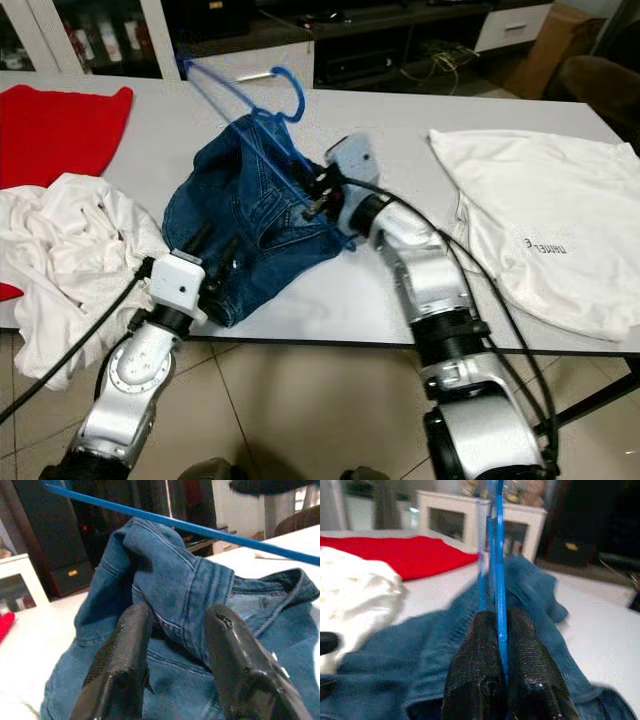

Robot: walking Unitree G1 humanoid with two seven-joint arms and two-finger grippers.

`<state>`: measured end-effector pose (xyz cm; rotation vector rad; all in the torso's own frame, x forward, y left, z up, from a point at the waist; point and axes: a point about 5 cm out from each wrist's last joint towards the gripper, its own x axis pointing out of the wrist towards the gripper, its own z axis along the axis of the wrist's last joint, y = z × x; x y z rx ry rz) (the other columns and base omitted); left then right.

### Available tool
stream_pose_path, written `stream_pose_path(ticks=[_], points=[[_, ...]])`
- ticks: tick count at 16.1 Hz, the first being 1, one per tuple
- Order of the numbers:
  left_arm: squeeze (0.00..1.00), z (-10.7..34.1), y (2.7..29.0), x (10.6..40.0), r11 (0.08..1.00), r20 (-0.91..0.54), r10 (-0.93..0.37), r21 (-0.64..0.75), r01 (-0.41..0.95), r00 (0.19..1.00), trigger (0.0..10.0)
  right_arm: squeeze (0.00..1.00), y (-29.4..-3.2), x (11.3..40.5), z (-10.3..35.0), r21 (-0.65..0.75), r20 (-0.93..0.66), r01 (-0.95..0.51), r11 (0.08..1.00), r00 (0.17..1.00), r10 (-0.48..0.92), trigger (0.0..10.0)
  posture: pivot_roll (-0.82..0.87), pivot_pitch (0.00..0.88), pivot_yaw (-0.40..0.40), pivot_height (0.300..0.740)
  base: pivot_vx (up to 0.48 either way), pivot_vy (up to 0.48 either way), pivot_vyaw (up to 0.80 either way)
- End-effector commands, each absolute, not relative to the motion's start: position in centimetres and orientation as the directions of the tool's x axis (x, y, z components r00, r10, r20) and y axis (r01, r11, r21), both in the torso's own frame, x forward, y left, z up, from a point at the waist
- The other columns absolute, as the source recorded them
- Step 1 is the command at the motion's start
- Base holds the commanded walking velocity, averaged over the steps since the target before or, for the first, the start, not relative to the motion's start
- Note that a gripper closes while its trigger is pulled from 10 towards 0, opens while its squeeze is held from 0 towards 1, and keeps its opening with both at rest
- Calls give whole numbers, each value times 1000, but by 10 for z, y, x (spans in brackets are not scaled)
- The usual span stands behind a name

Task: Hang hanger

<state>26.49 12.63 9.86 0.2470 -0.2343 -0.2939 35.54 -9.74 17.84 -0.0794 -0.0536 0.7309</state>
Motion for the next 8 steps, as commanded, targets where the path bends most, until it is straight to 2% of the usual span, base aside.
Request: stream_pose_path(ticks=[1, 3, 5, 8], points=[[0, 101, 121, 263, 925, 205, -321, 276, 260, 925, 10000, 0, -105, 361, 180, -84, 11, -607, 790, 792, 610, 10000, 62, 2, -14, 740, 0, 0, 0], [0, 104, 119, 262, 931, 220, -301, 278, 236, 928, 10000, 0, -114, 370, 174, -66, -28, -532, 844, 847, 531, 10000, 76, 0, -21, 740, 0, 0, 0], [0, 108, 127, 265, 959, 248, -207, 244, 146, 946, 10000, 0, -106, 370, 172, -100, -34, -535, 839, 844, 535, 10000, 83, 0, -25, 740, 0, 0, 0], [0, 111, 130, 267, 964, 258, -196, 227, 138, 946, 10000, 0, -97, 369, 171, -110, -32, -550, 828, 835, 550, 10000, 96, 0, -30, 740, 0, 0, 0]])
